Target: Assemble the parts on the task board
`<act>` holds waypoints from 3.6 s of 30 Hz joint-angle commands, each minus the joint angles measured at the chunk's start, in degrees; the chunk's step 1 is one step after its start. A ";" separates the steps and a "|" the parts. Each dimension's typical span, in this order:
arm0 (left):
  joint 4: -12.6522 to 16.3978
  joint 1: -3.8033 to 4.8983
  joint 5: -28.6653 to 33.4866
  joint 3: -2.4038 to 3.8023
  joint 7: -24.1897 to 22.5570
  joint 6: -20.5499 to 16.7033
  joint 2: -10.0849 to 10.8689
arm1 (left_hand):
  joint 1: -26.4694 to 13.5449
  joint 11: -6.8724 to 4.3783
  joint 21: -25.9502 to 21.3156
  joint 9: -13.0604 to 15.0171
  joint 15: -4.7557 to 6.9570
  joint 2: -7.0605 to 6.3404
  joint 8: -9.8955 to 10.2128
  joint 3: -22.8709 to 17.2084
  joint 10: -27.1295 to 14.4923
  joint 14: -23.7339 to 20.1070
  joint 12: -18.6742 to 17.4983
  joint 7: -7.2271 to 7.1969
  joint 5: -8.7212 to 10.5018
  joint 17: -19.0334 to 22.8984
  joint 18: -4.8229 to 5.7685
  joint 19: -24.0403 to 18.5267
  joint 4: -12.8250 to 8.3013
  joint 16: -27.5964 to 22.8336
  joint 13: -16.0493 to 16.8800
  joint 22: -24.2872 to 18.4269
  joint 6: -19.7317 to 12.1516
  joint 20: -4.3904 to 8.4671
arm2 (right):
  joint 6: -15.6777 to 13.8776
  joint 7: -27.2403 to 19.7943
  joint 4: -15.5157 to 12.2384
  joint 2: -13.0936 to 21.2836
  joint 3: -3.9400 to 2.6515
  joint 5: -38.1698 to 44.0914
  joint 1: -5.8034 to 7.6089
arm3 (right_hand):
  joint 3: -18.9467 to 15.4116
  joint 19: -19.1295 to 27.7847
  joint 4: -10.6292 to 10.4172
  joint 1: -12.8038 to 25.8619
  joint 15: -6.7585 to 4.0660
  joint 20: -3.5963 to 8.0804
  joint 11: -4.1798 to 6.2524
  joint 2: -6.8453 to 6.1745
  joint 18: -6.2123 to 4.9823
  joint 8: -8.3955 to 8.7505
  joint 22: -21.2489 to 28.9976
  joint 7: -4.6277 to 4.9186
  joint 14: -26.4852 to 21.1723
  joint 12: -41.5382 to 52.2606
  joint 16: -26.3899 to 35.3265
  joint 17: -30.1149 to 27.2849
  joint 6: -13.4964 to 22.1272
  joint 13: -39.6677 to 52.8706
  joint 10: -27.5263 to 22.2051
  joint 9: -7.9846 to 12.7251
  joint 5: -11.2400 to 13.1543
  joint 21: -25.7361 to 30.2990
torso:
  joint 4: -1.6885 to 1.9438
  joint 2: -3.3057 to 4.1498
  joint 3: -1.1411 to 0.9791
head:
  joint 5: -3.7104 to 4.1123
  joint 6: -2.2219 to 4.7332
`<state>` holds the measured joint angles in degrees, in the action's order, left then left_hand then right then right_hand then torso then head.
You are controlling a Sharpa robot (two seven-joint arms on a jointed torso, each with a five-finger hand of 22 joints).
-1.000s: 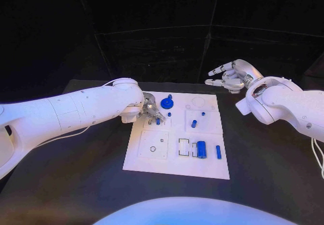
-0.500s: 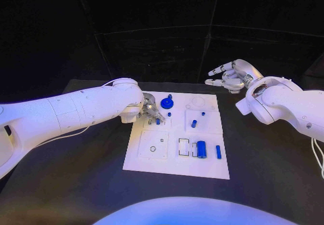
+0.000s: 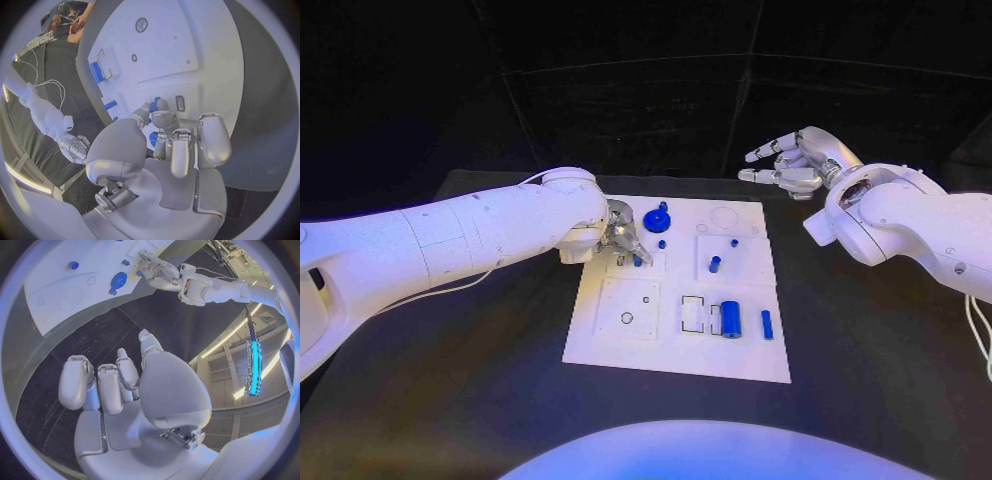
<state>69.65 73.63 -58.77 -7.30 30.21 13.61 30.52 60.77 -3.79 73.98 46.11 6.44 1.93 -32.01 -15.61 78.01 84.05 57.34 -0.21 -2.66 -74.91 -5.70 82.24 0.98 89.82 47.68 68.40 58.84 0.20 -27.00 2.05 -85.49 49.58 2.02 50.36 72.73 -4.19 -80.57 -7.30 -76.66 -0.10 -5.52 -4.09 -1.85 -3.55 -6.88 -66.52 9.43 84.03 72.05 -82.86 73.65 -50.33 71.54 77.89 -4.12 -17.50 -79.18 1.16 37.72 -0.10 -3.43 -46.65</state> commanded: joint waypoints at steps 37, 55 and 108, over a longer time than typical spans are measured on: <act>7.75 -0.16 0.46 -0.03 -1.44 -14.44 5.19 | 4.44 0.09 -0.18 -0.13 0.13 2.18 0.80 -5.72 -0.38 5.95 -0.91 0.32 -0.09 -15.09 1.05 0.18 -3.95 0.18 -0.75 0.35 -0.85 0.06 | 0.77 0.06 0.22 -0.09 -0.03 -0.07 0.12 | -0.45 0.06 -0.02 0.16 -0.53 0.20 0.12 0.14 -1.06 -0.29 0.05 -0.28 2.67 -0.13 0.40 0.02 -0.22 -0.05 -0.12 0.07 -0.39 0.35 | 0.03 -0.01 0.00 | -0.35 -0.20; 6.16 -1.05 -1.71 -0.05 -0.73 -9.60 4.11 | 4.37 0.10 -0.33 -0.13 0.13 2.06 0.82 -5.90 -0.45 5.95 -1.09 0.34 -0.08 -15.09 1.01 0.12 -4.01 0.18 -0.97 0.16 -0.89 0.05 | 0.94 0.11 0.21 -0.14 -0.03 -0.07 0.12 | -0.45 0.06 -0.02 0.16 -0.53 0.20 0.12 0.14 -1.06 -0.29 0.05 -0.28 2.67 -0.13 0.40 0.02 -0.22 -0.05 -0.12 0.07 -0.39 0.35 | -0.05 0.05 0.01 | -0.43 -0.46; 7.08 -1.40 -2.04 -0.02 -0.48 -8.18 4.88 | 3.65 0.17 -0.05 -0.11 0.04 1.81 0.82 -8.24 -0.27 5.95 -0.98 0.40 -0.10 -15.09 1.10 0.29 -4.49 0.18 -0.86 0.68 -0.72 -0.04 | 1.01 0.04 0.40 -0.29 -0.03 -0.07 0.12 | -0.56 0.04 -0.07 0.18 -0.56 0.23 0.15 0.23 -1.07 -0.37 0.12 -0.31 2.69 -0.10 0.43 0.02 -0.26 -0.08 -0.09 0.07 -0.46 0.41 | -0.05 0.02 -0.03 | -0.38 -0.66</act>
<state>76.65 72.28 -60.88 -7.27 29.50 5.51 35.32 63.55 -3.58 73.70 45.93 6.43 2.63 -31.07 -18.84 77.61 84.05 56.30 0.21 -2.47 -74.91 -5.71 82.24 1.11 89.82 46.76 69.01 57.67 0.19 -26.22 2.32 -85.06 49.34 2.02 50.36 72.73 -4.41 -80.57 -7.53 -76.67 -0.10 -5.52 -4.09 -1.86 -3.55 -6.88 -66.45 9.43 84.04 72.05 -82.66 73.65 -50.33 71.54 77.89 -4.13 -17.81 -78.97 1.14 37.74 -0.10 -3.85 -47.24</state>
